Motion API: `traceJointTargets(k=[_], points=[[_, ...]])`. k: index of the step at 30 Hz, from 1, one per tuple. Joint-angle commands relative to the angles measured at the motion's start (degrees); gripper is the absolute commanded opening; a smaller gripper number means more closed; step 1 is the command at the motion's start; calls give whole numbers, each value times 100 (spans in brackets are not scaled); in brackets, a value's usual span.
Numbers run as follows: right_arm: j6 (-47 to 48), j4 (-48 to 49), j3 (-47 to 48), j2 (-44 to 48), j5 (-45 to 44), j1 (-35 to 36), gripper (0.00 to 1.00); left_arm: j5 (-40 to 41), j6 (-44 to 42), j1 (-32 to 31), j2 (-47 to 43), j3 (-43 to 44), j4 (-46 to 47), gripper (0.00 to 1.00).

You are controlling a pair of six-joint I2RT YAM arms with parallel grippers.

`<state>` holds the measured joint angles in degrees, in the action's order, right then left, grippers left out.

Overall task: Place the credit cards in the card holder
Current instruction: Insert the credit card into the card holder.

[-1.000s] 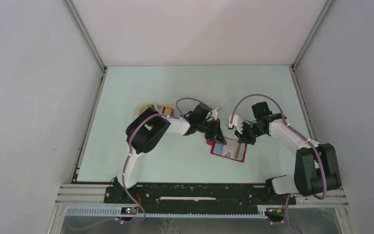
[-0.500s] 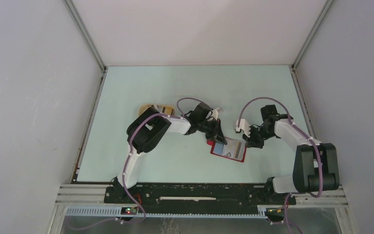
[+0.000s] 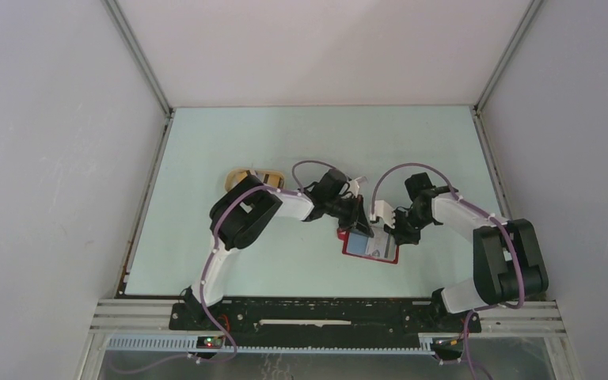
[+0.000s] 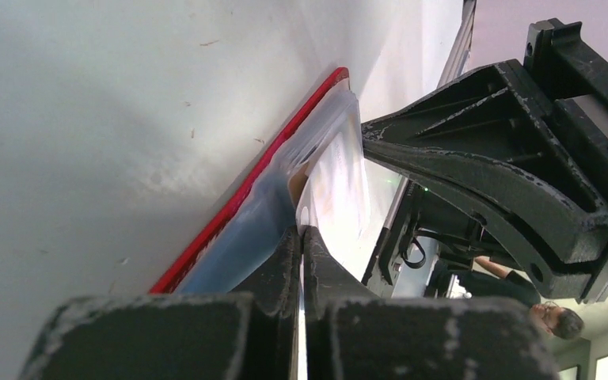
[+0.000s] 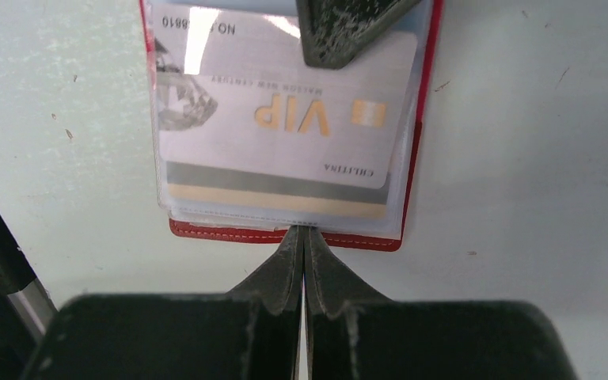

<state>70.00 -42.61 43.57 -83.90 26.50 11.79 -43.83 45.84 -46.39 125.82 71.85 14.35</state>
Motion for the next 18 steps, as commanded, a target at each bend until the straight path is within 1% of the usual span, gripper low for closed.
traceJointTargets(k=[1,7,13,18], points=[[-203,564,-44,-62,-33,227,5,-36,139,-201,217,166,130,2],[-275,596,-42,-74,-66,280,5,-81,423,-291,268,164,460,5],[-308,605,-42,-58,-53,265,5,-79,695,-312,145,-56,884,15],[-320,581,-42,-9,15,172,5,62,661,-243,-32,-245,903,31]])
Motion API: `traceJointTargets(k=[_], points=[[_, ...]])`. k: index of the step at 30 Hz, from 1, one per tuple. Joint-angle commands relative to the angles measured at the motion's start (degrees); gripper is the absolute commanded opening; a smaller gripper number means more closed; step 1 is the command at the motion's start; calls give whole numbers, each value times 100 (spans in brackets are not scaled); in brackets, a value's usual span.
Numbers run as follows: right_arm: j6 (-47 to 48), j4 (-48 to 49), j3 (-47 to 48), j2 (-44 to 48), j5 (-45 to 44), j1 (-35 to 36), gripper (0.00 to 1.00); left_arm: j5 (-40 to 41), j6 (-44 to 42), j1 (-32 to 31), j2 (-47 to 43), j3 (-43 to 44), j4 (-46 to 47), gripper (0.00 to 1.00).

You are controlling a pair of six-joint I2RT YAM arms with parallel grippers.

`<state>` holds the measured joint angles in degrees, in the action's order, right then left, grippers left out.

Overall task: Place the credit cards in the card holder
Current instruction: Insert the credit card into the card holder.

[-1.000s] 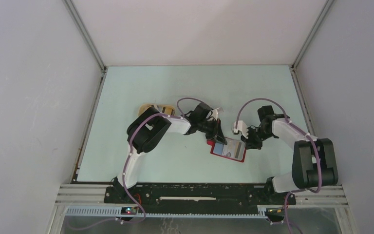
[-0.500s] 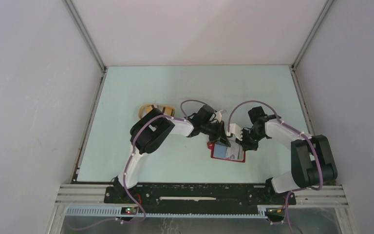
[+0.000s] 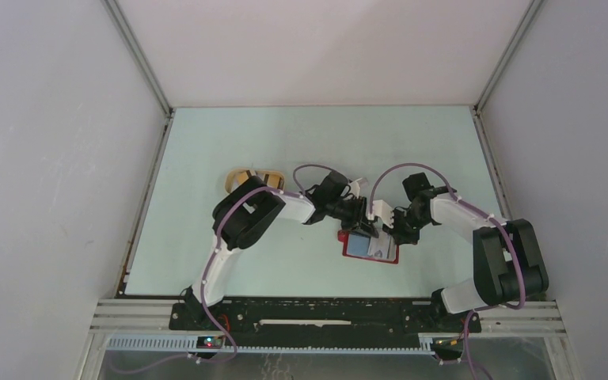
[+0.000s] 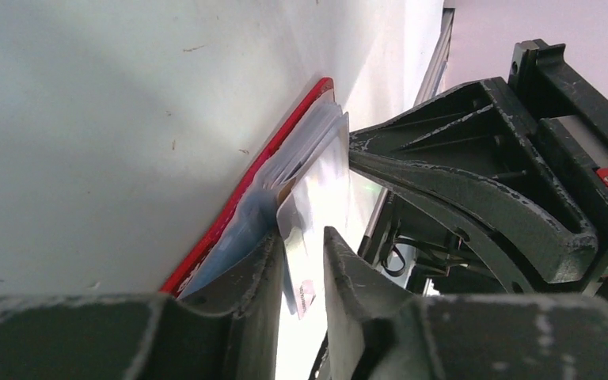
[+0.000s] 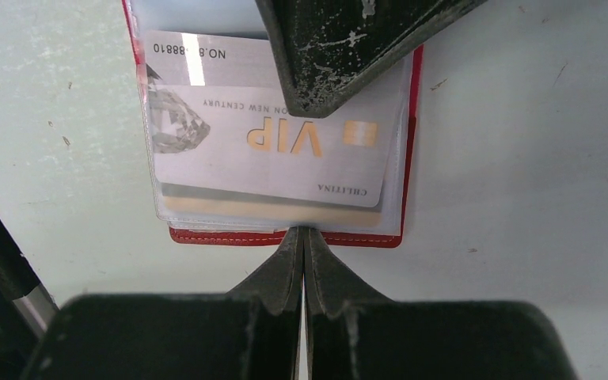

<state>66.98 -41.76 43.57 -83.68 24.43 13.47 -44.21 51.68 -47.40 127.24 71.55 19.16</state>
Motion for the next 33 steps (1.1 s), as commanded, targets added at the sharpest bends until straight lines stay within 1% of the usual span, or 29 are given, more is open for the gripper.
traceJointTargets(k=[1,3,5,11,26,33], points=[[-18,486,-42,-19,233,-21,5,156,37,-123,-222,-263,399,34],[-18,476,-45,-9,244,-52,5,255,-93,-83,-329,-343,220,37],[-18,480,-44,-8,250,-72,5,344,-255,-56,-421,-376,6,39],[-10,467,-42,-9,255,-73,5,640,-640,-59,-573,-400,-544,39],[-9,458,-43,-8,259,-73,5,864,-809,-16,-805,-576,-729,37],[-13,458,-46,-4,258,-73,5,923,-897,-2,-893,-654,-843,35]])
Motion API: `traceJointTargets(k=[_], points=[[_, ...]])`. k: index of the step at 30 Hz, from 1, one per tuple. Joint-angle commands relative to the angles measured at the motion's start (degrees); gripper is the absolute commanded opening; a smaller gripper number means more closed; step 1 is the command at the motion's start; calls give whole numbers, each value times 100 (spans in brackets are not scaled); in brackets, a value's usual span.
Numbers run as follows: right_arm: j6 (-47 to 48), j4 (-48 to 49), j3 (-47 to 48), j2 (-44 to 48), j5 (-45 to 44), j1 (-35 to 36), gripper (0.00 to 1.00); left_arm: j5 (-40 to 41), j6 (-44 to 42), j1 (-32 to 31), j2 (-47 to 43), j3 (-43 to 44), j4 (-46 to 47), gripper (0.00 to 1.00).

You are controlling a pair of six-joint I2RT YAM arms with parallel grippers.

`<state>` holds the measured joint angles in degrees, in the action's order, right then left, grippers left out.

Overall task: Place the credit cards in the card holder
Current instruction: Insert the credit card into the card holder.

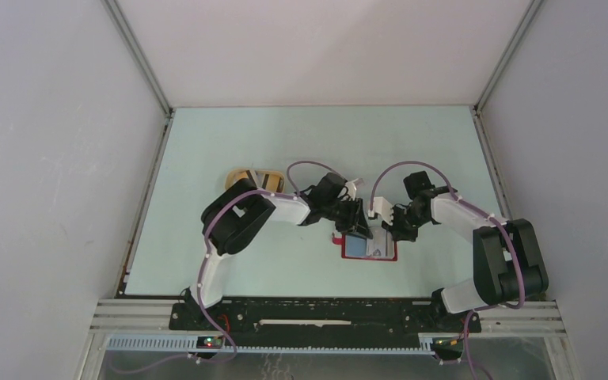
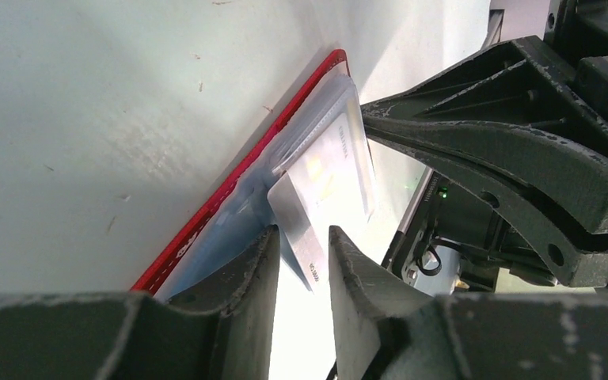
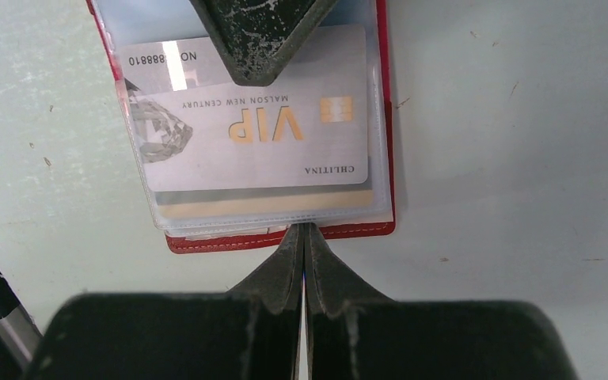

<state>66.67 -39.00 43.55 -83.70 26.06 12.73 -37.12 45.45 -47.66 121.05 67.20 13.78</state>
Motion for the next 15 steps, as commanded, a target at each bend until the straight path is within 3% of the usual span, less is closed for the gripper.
traceJointTargets(k=[1,10,15], points=[[15,187,-40,1,100,1,5,214,-281,24,-287,-228,-306,34],[14,182,-40,3,95,1,5,241,-282,88,-421,-375,-255,33],[13,187,-40,3,100,1,5,243,-308,108,-379,-380,-303,27]])
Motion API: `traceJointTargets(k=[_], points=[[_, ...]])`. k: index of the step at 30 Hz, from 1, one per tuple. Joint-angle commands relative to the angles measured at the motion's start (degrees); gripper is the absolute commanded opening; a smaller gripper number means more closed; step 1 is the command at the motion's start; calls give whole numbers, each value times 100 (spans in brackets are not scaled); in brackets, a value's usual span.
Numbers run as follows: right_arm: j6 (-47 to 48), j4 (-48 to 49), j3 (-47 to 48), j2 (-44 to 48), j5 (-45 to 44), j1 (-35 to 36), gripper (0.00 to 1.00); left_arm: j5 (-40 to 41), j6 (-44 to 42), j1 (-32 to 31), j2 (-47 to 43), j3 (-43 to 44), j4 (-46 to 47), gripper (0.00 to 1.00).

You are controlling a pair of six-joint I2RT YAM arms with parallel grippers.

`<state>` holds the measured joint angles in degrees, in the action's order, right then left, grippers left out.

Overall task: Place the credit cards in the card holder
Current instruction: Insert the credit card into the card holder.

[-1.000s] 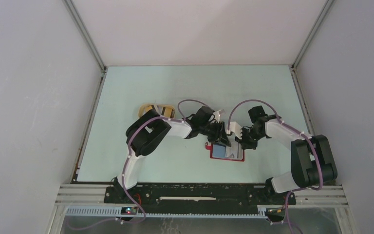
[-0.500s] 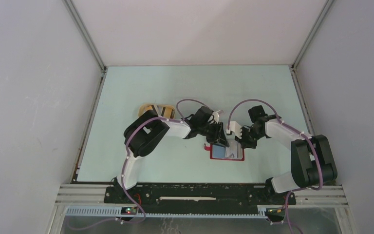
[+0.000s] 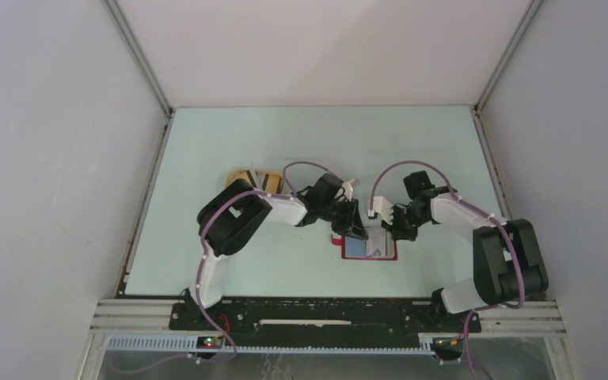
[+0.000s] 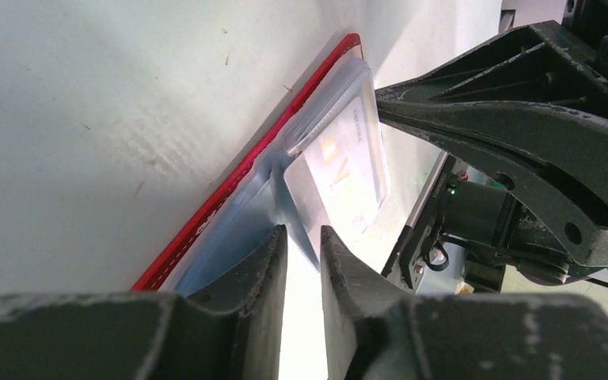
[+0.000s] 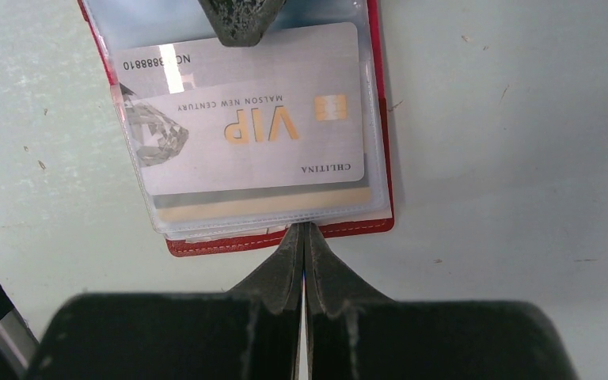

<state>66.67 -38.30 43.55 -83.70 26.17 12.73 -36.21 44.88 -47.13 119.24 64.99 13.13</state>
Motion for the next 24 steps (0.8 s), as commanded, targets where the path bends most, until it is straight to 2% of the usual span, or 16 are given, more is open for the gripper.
traceJointTargets(k=[1,6,10,24], points=[[12,113,-42,-1,90,1,5,137,-252,56,-185,-150,-240,24],[14,115,-44,-1,82,1,5,105,-267,56,-139,-134,-274,9],[14,121,-40,3,83,0,5,104,-294,57,-140,-136,-306,2],[-3,132,-40,12,86,42,5,-1,-111,-304,136,417,-333,0]])
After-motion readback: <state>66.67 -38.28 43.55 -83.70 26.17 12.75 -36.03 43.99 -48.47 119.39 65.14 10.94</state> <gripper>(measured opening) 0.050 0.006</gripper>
